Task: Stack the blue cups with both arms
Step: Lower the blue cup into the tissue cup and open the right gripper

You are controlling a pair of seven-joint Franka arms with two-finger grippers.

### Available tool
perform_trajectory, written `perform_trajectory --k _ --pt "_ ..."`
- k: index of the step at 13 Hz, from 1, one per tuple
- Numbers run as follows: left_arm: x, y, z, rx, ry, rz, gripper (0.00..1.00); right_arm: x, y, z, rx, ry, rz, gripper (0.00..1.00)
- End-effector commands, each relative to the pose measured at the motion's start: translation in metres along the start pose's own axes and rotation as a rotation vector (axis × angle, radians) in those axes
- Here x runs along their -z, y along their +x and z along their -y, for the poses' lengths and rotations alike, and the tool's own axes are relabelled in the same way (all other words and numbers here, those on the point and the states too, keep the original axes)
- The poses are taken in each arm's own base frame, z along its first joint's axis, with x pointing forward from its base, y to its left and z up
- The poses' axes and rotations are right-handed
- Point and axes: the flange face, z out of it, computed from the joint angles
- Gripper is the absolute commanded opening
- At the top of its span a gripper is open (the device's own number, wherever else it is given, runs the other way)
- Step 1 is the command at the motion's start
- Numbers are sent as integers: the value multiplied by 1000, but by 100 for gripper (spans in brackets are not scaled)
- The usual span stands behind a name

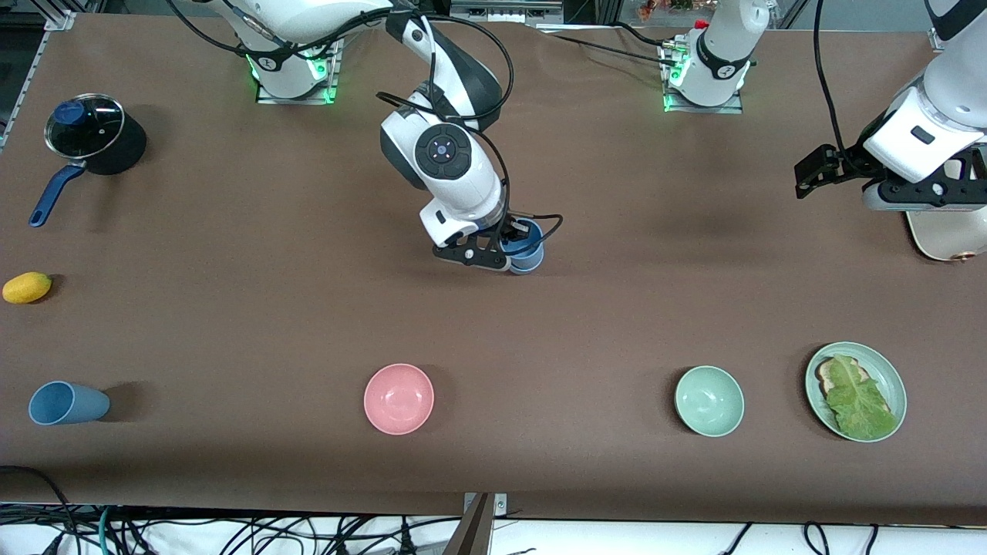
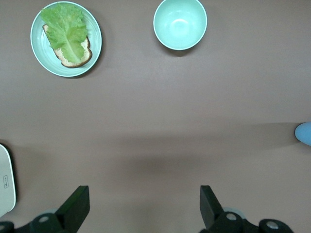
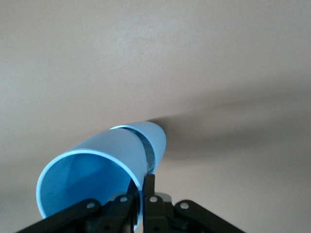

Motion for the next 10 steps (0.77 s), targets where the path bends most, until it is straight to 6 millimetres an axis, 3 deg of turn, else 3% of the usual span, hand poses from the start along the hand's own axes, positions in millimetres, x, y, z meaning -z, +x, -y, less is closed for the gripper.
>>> perform_trajectory --k 1,4,5,10 --pt "4 1 3 -22 -17 6 100 1 1 6 7 -4 -17 0" --pt "4 1 3 -19 -17 6 100 0 3 5 26 -26 -47 83" --pt "4 1 3 -22 -17 6 100 1 2 6 31 -28 -52 100" --pt "4 1 3 -18 -17 6 100 24 4 3 38 -25 -62 100"
